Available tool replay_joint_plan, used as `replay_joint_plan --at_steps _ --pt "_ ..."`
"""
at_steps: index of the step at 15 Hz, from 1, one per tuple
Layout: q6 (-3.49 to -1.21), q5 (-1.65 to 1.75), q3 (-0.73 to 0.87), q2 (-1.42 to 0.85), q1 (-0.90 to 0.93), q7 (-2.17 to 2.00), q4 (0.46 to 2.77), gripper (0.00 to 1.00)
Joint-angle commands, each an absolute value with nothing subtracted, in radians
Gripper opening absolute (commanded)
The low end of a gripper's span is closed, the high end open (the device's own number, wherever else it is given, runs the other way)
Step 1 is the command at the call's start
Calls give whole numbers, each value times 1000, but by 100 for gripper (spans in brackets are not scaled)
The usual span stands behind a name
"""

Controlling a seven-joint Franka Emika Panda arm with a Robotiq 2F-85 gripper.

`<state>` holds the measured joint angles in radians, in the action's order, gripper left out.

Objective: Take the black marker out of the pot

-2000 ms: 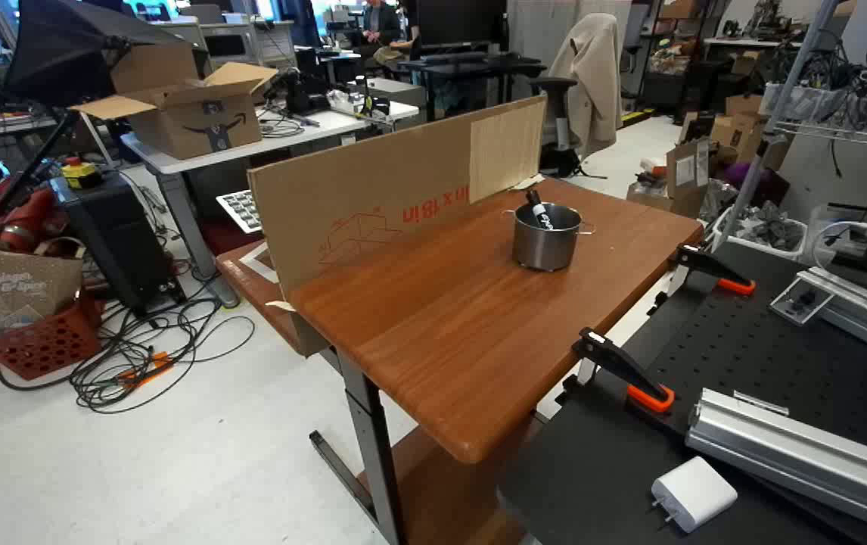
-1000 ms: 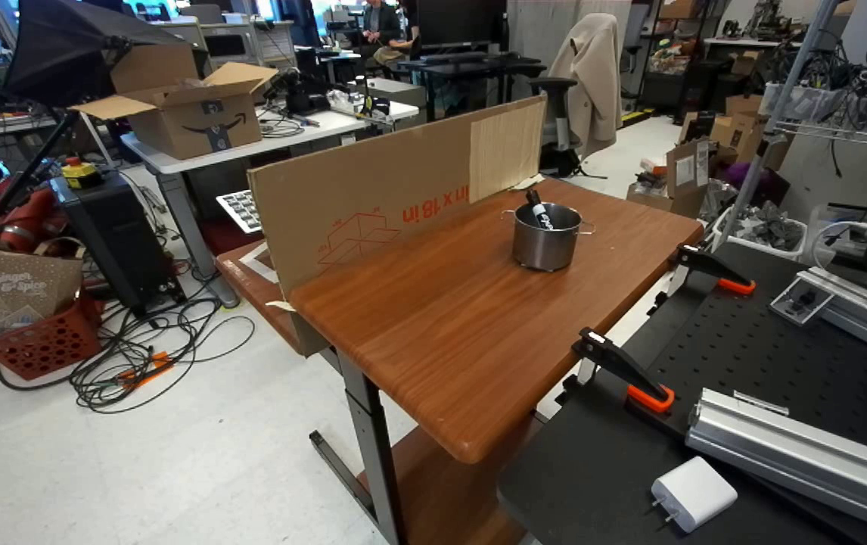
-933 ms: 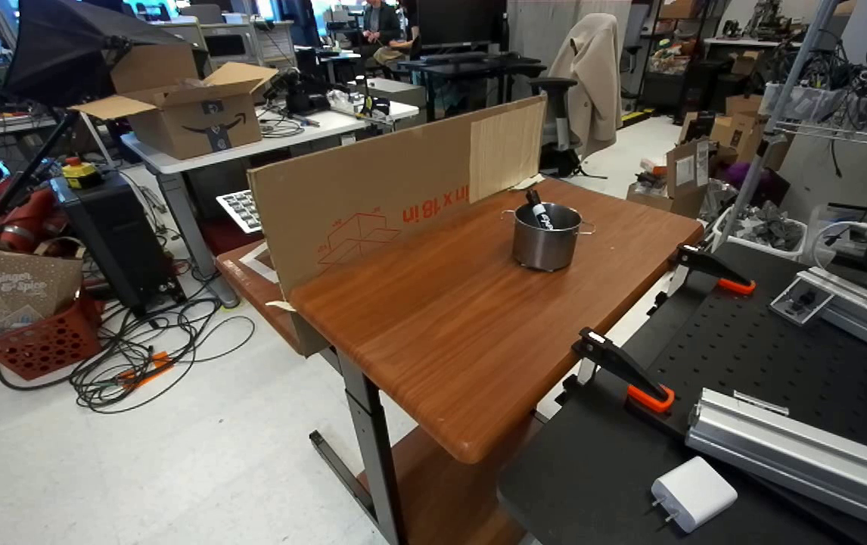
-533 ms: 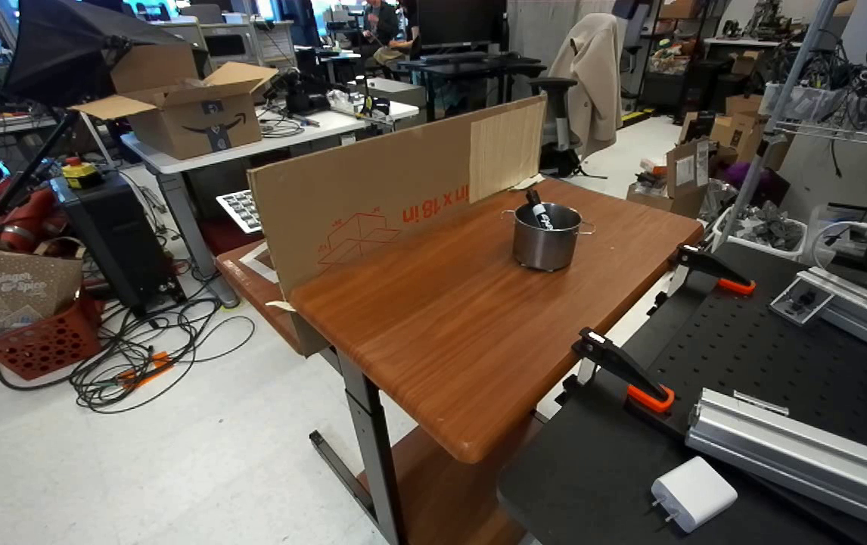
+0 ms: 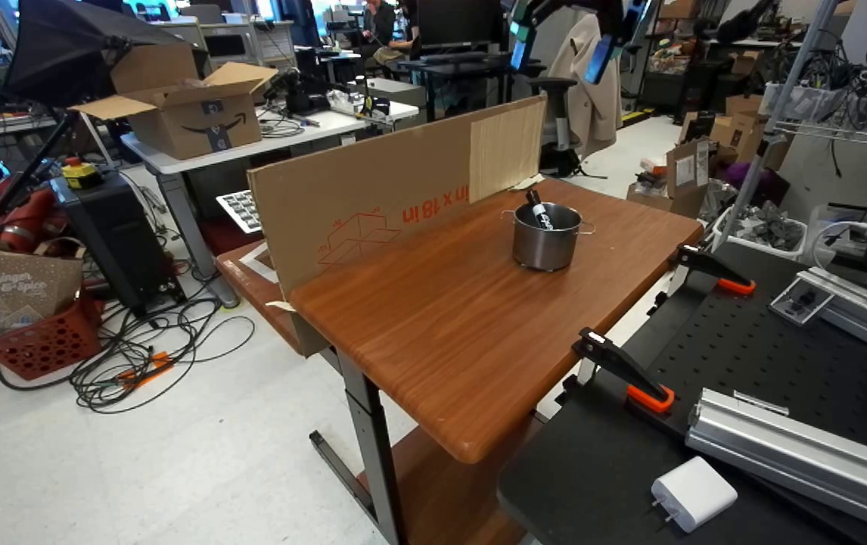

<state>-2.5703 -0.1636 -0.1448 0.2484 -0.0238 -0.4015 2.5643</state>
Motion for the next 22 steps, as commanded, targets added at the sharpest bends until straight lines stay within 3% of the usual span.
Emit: replay_joint_plan --at_steps 1,10,21,22 --pt "-2629 -103 -126 121 -24 -399 2504 100" --pt "-2664 16 -18 -164 -4 -415 2361 100" --pt "-2635 -2 30 -314 38 -399 2273 100" --pt "-2632 -3 32 -324 41 -398 2265 77"
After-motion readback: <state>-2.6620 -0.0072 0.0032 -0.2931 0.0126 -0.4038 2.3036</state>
